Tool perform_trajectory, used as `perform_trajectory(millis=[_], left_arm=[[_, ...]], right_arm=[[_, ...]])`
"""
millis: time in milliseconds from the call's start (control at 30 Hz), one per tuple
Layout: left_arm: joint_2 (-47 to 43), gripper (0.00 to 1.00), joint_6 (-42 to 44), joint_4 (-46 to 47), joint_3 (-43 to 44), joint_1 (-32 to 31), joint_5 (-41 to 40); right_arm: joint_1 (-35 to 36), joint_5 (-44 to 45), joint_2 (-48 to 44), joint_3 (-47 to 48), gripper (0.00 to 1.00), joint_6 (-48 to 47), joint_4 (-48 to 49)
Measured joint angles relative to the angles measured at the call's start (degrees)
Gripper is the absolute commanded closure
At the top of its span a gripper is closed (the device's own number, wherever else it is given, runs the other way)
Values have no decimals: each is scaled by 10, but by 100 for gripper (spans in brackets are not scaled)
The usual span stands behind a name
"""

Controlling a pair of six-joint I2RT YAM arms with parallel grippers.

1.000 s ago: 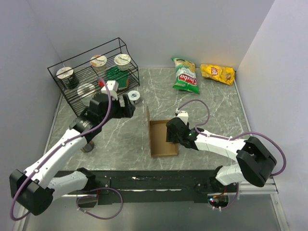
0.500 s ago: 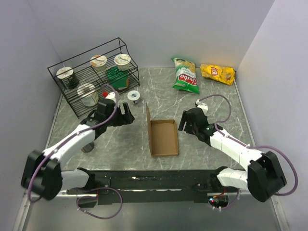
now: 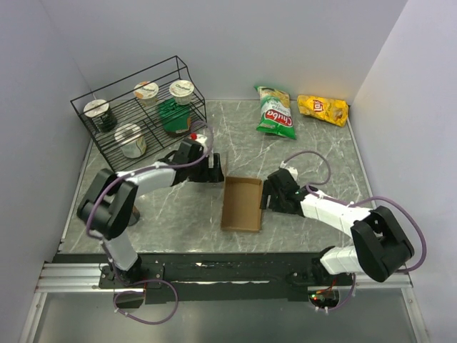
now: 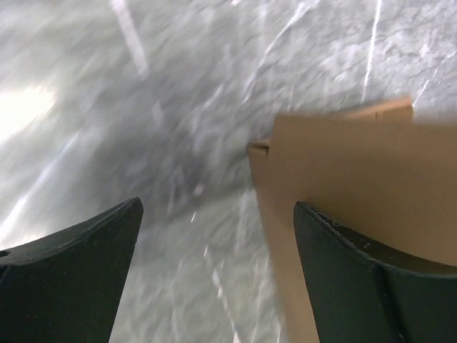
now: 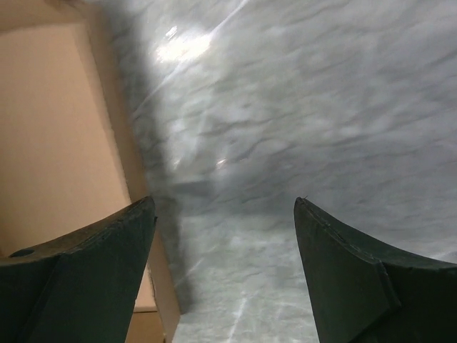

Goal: Fold the paper box

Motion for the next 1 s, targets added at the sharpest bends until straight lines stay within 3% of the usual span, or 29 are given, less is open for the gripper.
perform_trajectory(millis=[267,433,567,667,800,900,1000], left_arm=[[117,9,42,35,89,0,75],[132,5,78,39,126,0,134],[130,0,90,39,153,21,144],[114,1,92,28,156,65,123],[46,4,99,9,151,115,60],[-51,4,90,16,120,131,4],[-169,3,59,42,61,151,-33]], right_arm=[[109,0,3,-9,17,39,8],[193,-32,-16,-9,16,79,8],[202,-31,-61,-9,11,83,-7],[186,-28,-125,-8,4,52,-17],[85,-66,-196,-8,3,-25,-5],[5,-100,-219,-8,3,-100,33],[-31,-137,-218,-9,5,-167,81]])
